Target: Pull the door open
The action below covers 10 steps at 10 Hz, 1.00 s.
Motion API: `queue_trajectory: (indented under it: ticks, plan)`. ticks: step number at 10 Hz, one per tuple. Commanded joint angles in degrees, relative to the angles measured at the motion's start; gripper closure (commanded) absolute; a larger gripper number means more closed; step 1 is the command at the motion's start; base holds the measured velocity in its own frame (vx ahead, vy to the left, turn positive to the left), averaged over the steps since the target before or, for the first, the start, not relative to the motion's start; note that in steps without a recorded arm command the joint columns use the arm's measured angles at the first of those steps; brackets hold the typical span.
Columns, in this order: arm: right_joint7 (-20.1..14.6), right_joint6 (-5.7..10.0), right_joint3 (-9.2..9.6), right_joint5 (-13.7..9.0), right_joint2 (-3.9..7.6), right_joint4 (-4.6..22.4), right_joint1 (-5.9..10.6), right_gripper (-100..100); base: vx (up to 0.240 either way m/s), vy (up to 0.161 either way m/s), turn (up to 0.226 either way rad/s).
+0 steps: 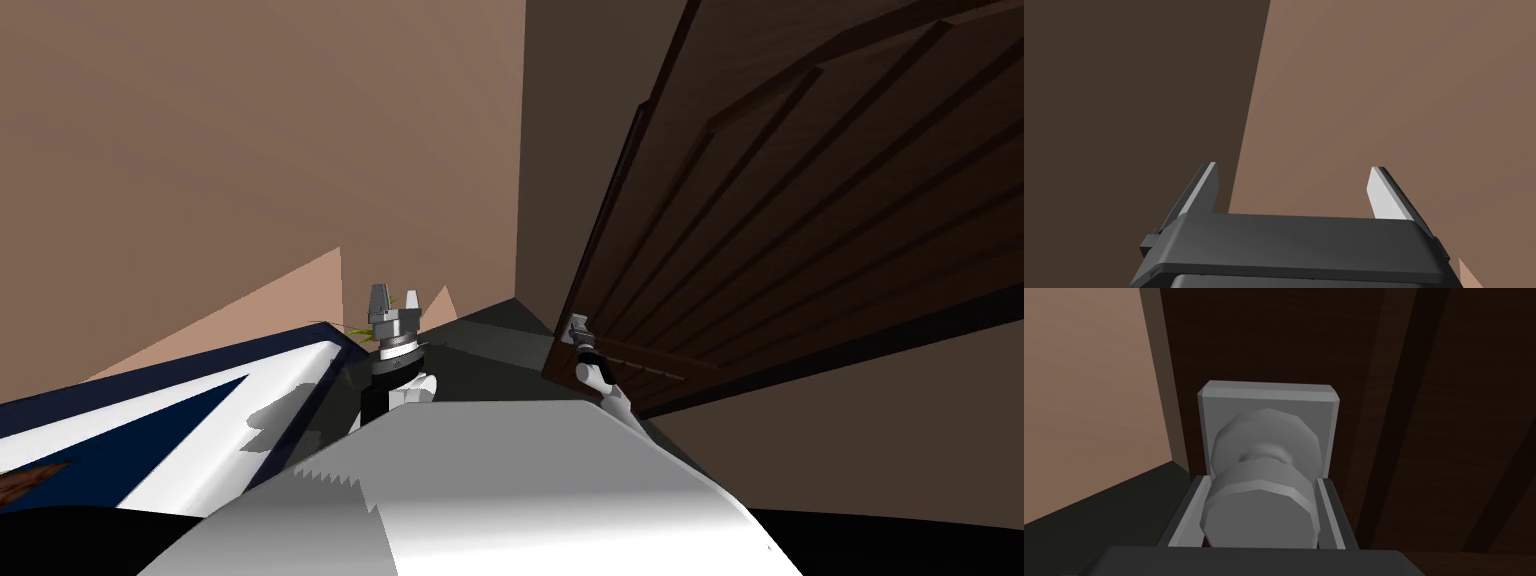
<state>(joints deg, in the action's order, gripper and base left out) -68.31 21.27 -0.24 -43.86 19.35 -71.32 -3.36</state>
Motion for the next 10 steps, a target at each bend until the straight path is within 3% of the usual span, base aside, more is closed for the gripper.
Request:
queue_trajectory:
  ticks: [1,9,10]
  plan:
    - [-0.78,0.29,0.86,0.10,0.65,-0.52,-0.40,100,-0.214,-0.026,0.120]
    - [-4.60,1.50,4.99,0.48,4.32,-3.02,-2.53,100,-0.207,-0.047,0.105]
    - [-4.22,1.17,4.69,0.42,3.95,-2.80,-2.56,100,-0.092,-0.037,0.047]
